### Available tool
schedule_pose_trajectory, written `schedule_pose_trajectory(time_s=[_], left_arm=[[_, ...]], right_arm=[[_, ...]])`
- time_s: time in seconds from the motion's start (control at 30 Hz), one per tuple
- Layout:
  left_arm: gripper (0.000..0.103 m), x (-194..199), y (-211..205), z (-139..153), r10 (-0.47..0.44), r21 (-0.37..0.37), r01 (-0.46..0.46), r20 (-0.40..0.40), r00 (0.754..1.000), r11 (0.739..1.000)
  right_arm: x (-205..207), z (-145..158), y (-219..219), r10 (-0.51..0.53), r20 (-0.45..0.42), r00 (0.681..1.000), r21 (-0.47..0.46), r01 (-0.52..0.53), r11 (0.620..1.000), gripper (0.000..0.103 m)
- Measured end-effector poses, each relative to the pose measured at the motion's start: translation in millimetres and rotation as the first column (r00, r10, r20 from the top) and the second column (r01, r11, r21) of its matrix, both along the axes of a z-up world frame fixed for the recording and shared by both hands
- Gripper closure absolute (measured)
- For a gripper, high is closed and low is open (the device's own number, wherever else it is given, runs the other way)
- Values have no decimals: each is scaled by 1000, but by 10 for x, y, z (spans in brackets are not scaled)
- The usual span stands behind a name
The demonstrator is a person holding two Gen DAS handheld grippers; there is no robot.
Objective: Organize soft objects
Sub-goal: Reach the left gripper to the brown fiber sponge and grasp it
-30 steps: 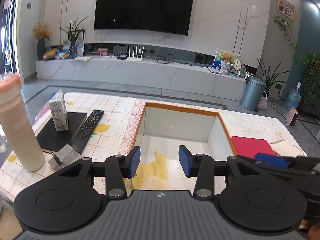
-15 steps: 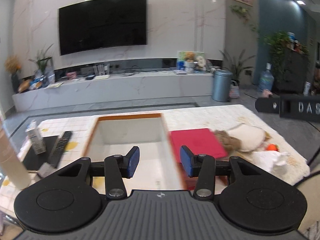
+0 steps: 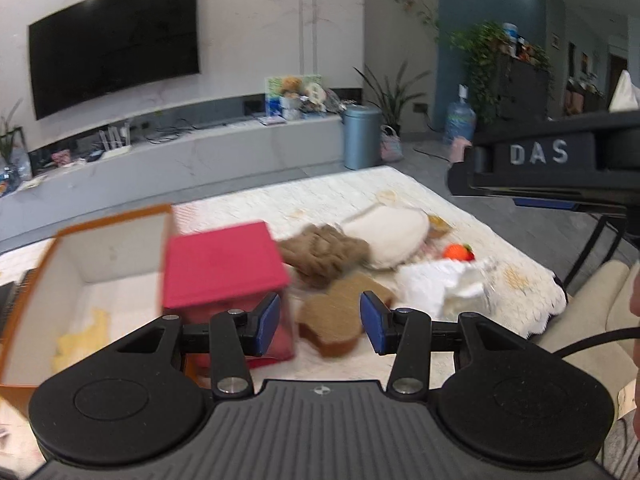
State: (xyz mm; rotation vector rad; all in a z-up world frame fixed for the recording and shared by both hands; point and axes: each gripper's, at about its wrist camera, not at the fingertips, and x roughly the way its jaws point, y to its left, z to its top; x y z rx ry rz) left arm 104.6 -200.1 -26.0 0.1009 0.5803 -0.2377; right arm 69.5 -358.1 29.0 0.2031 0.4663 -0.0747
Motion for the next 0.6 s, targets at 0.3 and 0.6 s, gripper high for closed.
schedule_pose_trajectory(time_s=[0.3,0.6], left_arm=[[50,252,-490,-652,-162,146,163,-23,987,976],[49,898,-794,-971,-208,261,220,-73,975,940]], right_arm=[[246,-656,-500,-91,-98,991,140,105,985,46],[328,-924,-747,-133,-160,978,183,161,970,46]])
